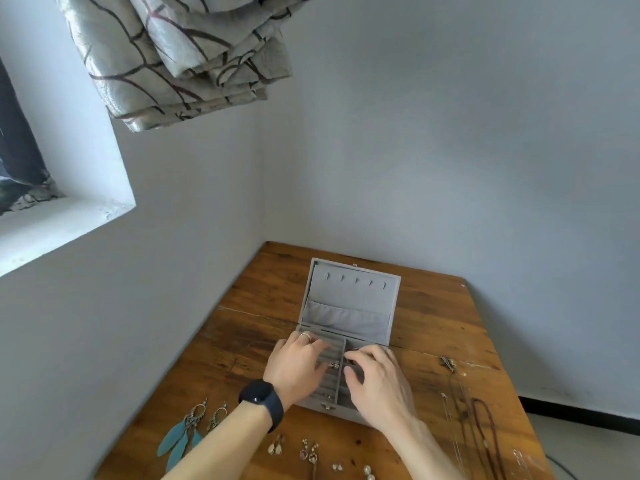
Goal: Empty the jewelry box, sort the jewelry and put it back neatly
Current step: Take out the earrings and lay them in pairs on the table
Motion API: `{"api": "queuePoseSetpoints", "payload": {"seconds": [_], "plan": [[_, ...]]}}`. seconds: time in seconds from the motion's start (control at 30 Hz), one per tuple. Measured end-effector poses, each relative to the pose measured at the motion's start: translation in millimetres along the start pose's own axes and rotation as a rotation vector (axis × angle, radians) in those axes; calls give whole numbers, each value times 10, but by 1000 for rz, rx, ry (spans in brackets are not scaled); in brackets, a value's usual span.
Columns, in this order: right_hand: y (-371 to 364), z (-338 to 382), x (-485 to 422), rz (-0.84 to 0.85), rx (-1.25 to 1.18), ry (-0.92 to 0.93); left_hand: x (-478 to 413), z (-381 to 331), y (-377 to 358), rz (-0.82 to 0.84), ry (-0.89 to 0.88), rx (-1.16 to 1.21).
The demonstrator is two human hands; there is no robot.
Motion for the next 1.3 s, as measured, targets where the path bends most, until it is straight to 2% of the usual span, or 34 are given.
{"api": "queuePoseSetpoints", "payload": {"seconds": [0.2, 0.37, 0.6, 0.7, 0.9, 1.07, 1.3], "plan": [[-235, -34, -276, 80, 40, 15, -214, -45, -187, 59, -1, -6], [-316, -29, -357, 87, 71, 26, -197, 31, -266, 34, -23, 12], [-350, 18, -385, 81, 78, -4, -123, 77, -218, -17, -34, 148], [-292, 35, -397, 105, 70, -18, -74, 134, -168, -33, 17, 259], [-22, 84, -90, 39, -206, -75, 239, 331, 11, -91, 107, 440], [7, 228, 545, 39, -475, -145, 784, 521, 98, -79, 148, 474], [-387, 601, 1302, 97, -550, -126, 1573, 593, 70, -53, 122, 393]]}}
Point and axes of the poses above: each hand's wrist, its own x-axis away from the middle knuckle, its own y-axis out of the back of the hand, z = x × y, the point moved 4 cm from there along -x, towards the middle knuckle, and after that the axes turned 6 degrees about z, right-handed, at the moved point
